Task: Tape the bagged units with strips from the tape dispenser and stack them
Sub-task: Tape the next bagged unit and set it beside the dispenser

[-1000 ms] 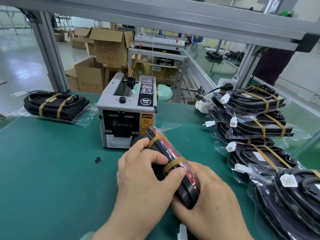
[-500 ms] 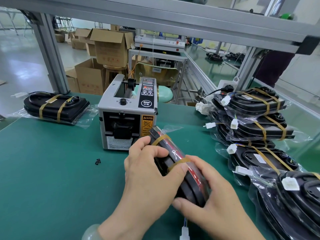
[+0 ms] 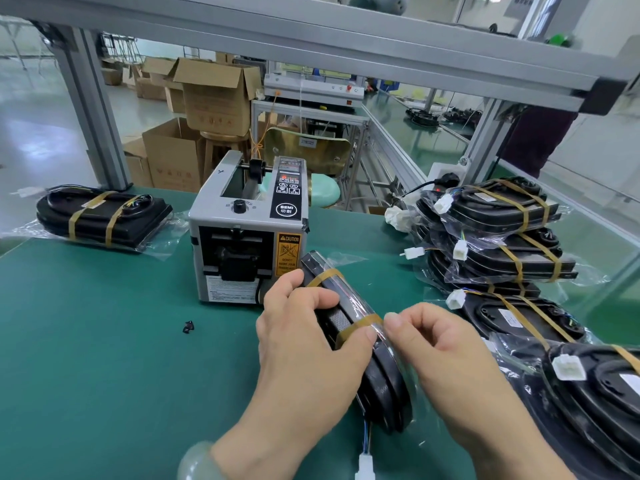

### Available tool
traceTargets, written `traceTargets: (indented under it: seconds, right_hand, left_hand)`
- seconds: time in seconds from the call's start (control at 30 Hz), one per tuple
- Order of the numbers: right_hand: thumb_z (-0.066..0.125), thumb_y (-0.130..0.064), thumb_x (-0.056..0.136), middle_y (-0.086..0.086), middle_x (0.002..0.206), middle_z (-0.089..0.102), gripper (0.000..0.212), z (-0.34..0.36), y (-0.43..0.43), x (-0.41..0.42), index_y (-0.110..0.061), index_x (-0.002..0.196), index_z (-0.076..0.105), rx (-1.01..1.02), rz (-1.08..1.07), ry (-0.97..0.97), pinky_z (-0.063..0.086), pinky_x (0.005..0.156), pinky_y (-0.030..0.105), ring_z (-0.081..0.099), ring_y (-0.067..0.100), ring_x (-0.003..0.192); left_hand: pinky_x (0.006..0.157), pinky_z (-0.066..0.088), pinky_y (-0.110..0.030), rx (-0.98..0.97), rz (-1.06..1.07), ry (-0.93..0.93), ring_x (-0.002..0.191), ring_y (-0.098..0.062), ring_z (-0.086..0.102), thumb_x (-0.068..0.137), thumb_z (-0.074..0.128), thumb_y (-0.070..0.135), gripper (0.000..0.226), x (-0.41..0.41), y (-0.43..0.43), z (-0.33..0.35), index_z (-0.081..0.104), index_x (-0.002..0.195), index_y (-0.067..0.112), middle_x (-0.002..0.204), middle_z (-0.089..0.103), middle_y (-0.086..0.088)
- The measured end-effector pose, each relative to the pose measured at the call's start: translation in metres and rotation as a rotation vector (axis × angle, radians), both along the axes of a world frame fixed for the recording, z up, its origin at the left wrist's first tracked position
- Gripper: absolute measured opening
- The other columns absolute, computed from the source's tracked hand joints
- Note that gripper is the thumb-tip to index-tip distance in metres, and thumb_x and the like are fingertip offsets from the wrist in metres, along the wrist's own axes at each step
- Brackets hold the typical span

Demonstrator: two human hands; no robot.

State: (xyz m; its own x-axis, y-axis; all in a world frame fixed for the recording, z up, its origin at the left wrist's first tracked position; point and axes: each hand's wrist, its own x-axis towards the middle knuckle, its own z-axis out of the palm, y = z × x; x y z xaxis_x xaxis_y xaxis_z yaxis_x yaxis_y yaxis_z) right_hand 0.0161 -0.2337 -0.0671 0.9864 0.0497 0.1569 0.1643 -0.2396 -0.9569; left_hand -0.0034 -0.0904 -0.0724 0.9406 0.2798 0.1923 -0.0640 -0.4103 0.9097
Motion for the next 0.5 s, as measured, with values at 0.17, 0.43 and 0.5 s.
traceTargets:
  seconds: [0.17,0.43,0.5]
  right_hand:
    - [0.057,-0.043,0.083,-0.003,0.058,0.057,0.033,-0.004,0.01,-0.002,-0.014,0.069,0.056,-0.044,-0.166,-0.092,0.044,0.06,0.04,0.048,0.01,0.056]
    - [0.053,-0.06,0.083,-0.004,0.068,0.064,0.045,-0.009,0.017,-0.007,-0.018,0.067,0.056,-0.052,-0.279,-0.224,0.042,0.055,0.018,0.054,0.006,0.056]
    - [0.056,-0.056,0.083,-0.014,0.073,0.065,0.035,-0.012,0.018,-0.01,-0.024,0.069,0.056,-0.102,-0.284,-0.314,0.041,0.058,0.012,0.058,0.004,0.064]
  left_hand:
    - [0.087,0.015,-0.008,-0.01,-0.001,-0.009,0.118,0.003,0.027,0.066,0.073,0.042,0.037,0.003,-0.001,0.001,0.045,0.089,0.042,0.126,0.016,0.033]
    - [0.094,0.024,-0.018,-0.134,0.007,0.028,0.125,-0.004,0.031,0.071,0.076,0.026,0.036,0.01,-0.005,0.003,0.047,0.089,0.036,0.127,0.019,0.028]
    - [0.094,0.025,-0.018,-0.177,0.041,0.019,0.125,-0.006,0.032,0.072,0.073,0.02,0.035,0.011,-0.009,0.003,0.046,0.087,0.035,0.127,0.02,0.026]
